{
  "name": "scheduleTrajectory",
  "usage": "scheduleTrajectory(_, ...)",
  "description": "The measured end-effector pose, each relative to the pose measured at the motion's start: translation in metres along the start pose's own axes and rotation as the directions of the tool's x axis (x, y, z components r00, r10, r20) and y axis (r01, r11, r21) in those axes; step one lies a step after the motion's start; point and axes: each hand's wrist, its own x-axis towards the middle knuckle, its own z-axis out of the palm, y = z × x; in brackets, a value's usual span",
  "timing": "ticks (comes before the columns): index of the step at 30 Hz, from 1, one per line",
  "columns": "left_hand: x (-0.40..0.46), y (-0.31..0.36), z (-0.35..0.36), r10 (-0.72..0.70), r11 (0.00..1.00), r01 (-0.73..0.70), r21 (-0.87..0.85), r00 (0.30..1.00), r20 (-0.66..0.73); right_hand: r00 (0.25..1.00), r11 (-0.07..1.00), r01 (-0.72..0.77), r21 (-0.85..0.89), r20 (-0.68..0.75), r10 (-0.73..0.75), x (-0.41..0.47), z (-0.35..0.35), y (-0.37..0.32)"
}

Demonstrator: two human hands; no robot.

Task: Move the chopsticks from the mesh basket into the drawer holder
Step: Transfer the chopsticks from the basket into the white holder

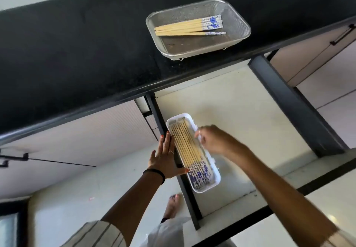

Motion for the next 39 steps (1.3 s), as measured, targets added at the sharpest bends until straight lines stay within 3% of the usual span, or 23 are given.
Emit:
scheduleTrajectory(3, -0.002, 0.001, -0.003, -0.016, 1.0, 0.016, -0.006, 1.0, 0.0, 0.967, 0.977, 0.202, 0.062, -0.172, -0.189, 0.013, -0.075, -0.011)
scheduleTrajectory(6, -0.003, 0.003, -0.002, -0.051, 0.998, 0.051, -0.022, 0.999, -0.005, 0.87, 0.933, 0.355, 0.066, -0.388, -0.303, 0.021, -0.143, -0.025)
scheduleTrajectory(10, 0.001, 0.008, -0.005, -0.085, 0.995, 0.084, -0.047, 0.996, -0.023, 0.797, 0.929, 0.367, -0.04, -0.503, -0.336, 0.062, -0.206, -0.029)
scheduleTrajectory(17, 0.001, 0.01, -0.001, -0.146, 0.986, 0.141, -0.093, 0.988, -0.05, 0.922, 0.962, 0.096, -0.255, -0.341, -0.183, 0.162, -0.232, -0.008)
scheduleTrajectory(21, 0.0, 0.013, -0.001, -0.159, 0.983, 0.153, -0.097, 0.986, -0.058, 0.954, 0.937, 0.035, -0.347, -0.269, -0.135, 0.192, -0.23, 0.004)
scheduleTrajectory(33, 0.0, 0.014, 0.002, -0.177, 0.978, 0.167, -0.128, 0.982, -0.072, 0.898, 0.867, 0.059, -0.494, -0.353, -0.262, 0.223, -0.226, 0.018)
scheduleTrajectory(39, -0.001, 0.015, 0.0, -0.186, 0.974, 0.173, -0.144, 0.98, -0.078, 0.908, 0.801, 0.036, -0.598, -0.314, -0.276, 0.22, -0.226, 0.011)
